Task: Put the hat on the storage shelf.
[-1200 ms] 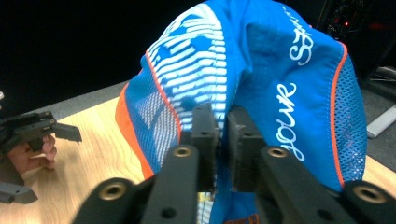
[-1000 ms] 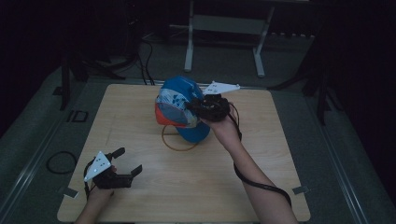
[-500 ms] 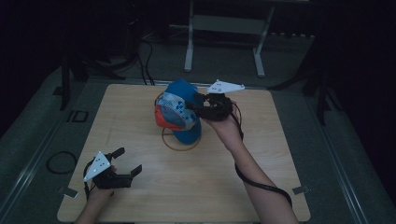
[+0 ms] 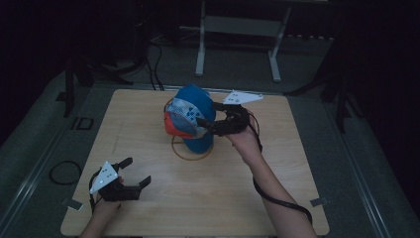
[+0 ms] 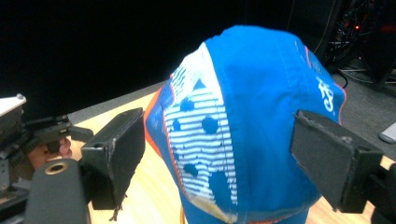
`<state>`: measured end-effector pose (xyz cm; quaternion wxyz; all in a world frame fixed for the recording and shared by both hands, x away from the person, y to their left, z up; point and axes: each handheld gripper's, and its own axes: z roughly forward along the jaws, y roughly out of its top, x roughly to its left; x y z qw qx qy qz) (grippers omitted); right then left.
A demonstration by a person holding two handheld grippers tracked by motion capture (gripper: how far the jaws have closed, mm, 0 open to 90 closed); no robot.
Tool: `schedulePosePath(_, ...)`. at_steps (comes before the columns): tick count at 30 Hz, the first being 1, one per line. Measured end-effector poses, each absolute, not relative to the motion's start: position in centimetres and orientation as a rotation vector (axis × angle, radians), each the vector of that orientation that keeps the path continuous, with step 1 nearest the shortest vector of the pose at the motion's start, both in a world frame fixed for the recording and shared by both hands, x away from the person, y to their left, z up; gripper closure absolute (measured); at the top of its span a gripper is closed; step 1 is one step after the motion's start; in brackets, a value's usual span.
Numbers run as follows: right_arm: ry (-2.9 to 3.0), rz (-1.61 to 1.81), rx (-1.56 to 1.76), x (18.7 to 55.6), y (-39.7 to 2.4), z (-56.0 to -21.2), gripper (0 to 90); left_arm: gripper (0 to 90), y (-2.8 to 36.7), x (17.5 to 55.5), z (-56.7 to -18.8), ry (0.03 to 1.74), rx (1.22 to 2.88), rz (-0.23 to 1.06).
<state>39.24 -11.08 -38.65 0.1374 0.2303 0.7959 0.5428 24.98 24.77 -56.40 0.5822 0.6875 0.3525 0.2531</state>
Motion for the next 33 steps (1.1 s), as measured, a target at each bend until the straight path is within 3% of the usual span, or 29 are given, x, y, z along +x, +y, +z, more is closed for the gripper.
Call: schedulePosePath(33,2.299,1.488,0.734,37.4,-15.6,-44.2,16.5,1.8,24.7,25.0,-56.7,0.811,1.634,0.594)
